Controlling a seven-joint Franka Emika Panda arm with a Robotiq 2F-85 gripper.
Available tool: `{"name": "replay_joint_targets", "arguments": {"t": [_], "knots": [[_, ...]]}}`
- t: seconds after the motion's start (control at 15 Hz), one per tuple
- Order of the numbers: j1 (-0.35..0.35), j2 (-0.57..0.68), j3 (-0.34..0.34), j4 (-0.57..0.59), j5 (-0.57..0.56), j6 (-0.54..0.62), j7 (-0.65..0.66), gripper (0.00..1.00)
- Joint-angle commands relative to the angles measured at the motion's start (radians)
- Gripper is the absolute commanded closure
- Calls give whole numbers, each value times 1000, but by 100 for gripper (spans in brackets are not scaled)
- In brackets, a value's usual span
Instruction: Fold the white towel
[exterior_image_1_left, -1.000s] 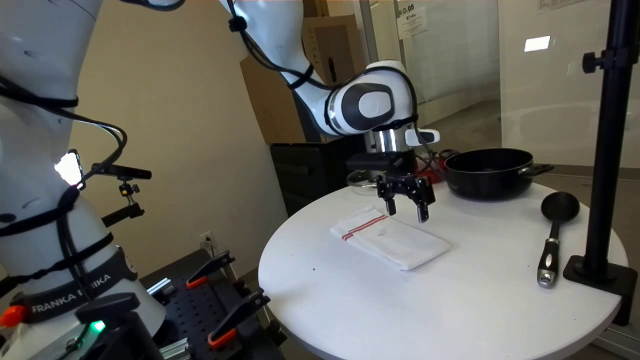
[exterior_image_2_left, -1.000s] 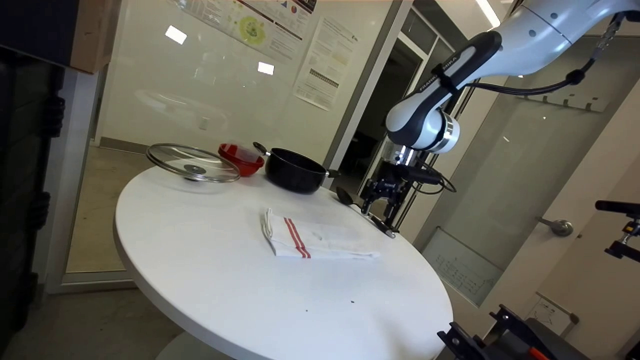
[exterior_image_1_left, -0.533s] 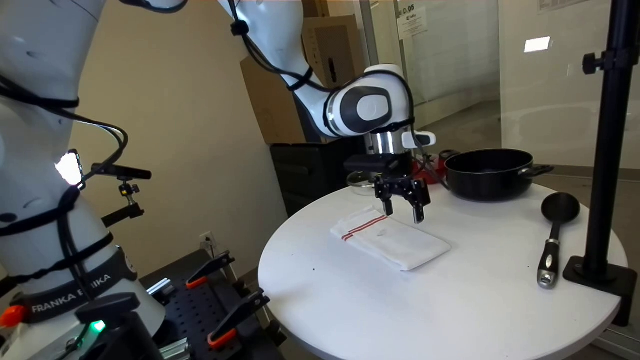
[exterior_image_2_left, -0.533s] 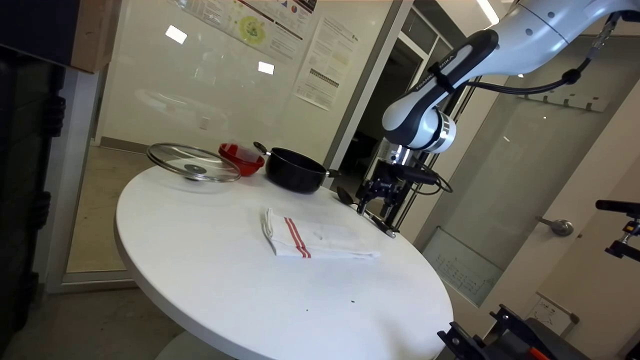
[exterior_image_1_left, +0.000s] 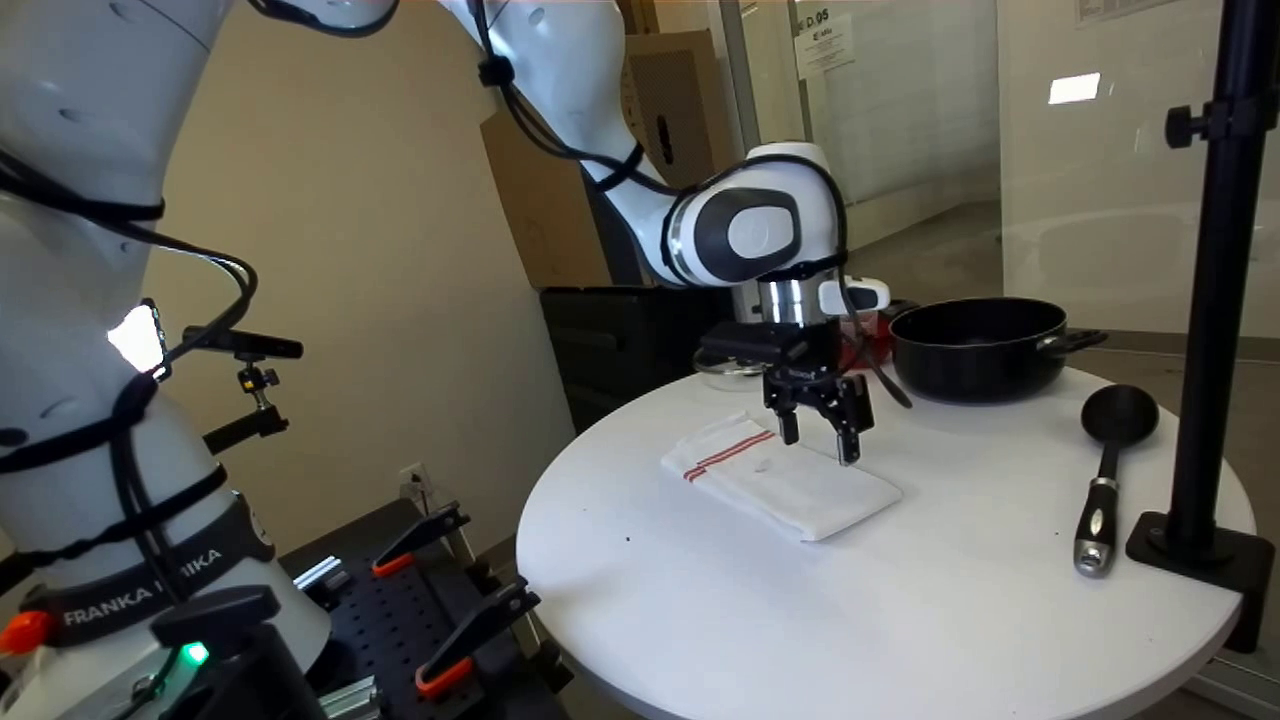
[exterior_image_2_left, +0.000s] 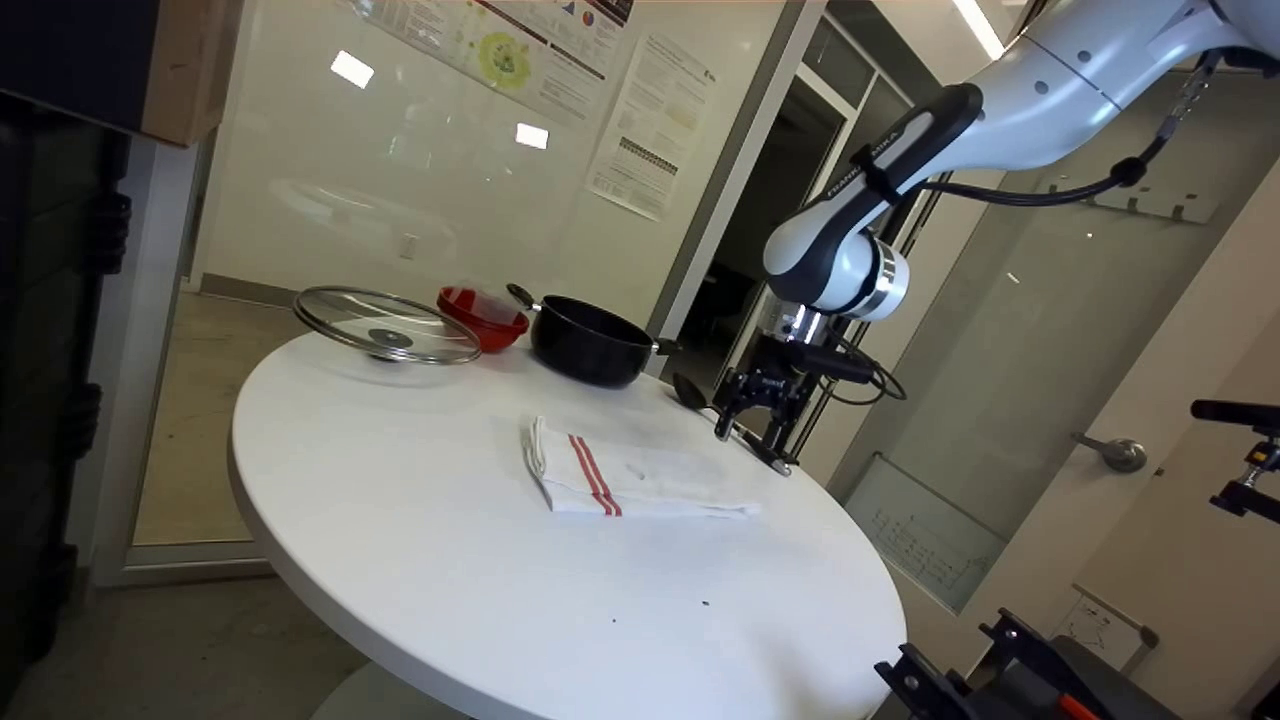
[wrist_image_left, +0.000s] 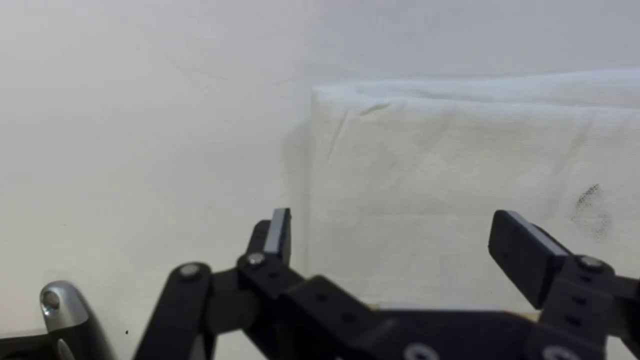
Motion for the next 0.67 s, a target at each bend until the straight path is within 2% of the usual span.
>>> {"name": "replay_joint_targets", "arguments": {"t": [0.0, 0.6], "knots": [[-14, 56, -4, 54, -17, 10, -15, 0], [-28, 178, -9, 145, -8, 4, 3, 0]]}}
